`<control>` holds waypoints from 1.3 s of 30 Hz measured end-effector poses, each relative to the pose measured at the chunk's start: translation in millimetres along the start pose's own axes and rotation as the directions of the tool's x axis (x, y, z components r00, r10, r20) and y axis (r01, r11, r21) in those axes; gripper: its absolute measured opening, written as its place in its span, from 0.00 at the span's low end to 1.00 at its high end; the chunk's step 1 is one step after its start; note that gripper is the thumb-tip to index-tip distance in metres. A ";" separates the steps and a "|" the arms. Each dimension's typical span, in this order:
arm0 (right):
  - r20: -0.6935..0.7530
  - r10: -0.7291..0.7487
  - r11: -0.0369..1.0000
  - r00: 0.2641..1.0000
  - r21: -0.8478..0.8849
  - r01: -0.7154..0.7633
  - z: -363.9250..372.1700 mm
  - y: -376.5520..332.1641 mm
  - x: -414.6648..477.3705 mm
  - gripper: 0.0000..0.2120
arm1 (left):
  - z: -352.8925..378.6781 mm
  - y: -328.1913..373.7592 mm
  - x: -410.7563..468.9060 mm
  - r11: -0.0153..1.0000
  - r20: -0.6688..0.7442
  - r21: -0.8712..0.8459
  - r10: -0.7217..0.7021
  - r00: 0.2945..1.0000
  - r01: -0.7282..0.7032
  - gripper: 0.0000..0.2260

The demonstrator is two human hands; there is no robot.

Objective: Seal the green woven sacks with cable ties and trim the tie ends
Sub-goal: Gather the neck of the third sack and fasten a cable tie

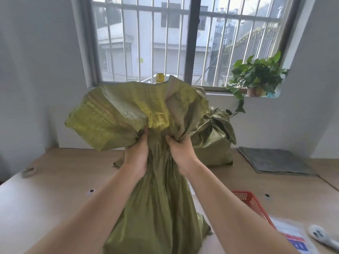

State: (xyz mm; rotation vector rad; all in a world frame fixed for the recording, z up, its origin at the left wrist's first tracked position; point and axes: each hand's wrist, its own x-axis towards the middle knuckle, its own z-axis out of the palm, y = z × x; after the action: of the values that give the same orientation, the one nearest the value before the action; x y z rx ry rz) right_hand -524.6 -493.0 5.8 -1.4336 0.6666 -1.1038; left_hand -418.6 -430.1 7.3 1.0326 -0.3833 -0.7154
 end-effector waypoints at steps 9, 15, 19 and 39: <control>0.025 -0.015 0.982 1.000 0.187 0.010 3.7 13.6 0.6 0.13 | -16.1 -14.5 12.2 0.987 0.239 -0.155 -0.014 0.971 0.052 0.18; 0.015 0.055 0.982 0.998 0.181 -0.057 3.5 13.7 4.1 0.22 | -20.0 -4.6 15.2 0.980 0.298 -0.145 -0.091 0.950 0.139 0.12; 0.071 0.145 0.977 0.987 0.144 -0.154 1.5 13.6 2.9 0.19 | -26.1 -4.2 22.7 0.986 0.293 -0.120 -0.078 0.953 0.117 0.16; 0.024 0.010 0.999 1.000 0.038 -0.011 1.0 18.4 19.0 0.18 | -11.6 -9.2 31.2 0.954 0.195 0.277 -0.170 0.966 0.112 0.31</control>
State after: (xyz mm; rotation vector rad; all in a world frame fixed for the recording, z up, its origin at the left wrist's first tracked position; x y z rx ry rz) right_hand -512.7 -512.8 -7.1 -1.4070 0.6324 -1.0849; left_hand -392.6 -447.4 -7.4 1.2476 -0.6104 -0.9286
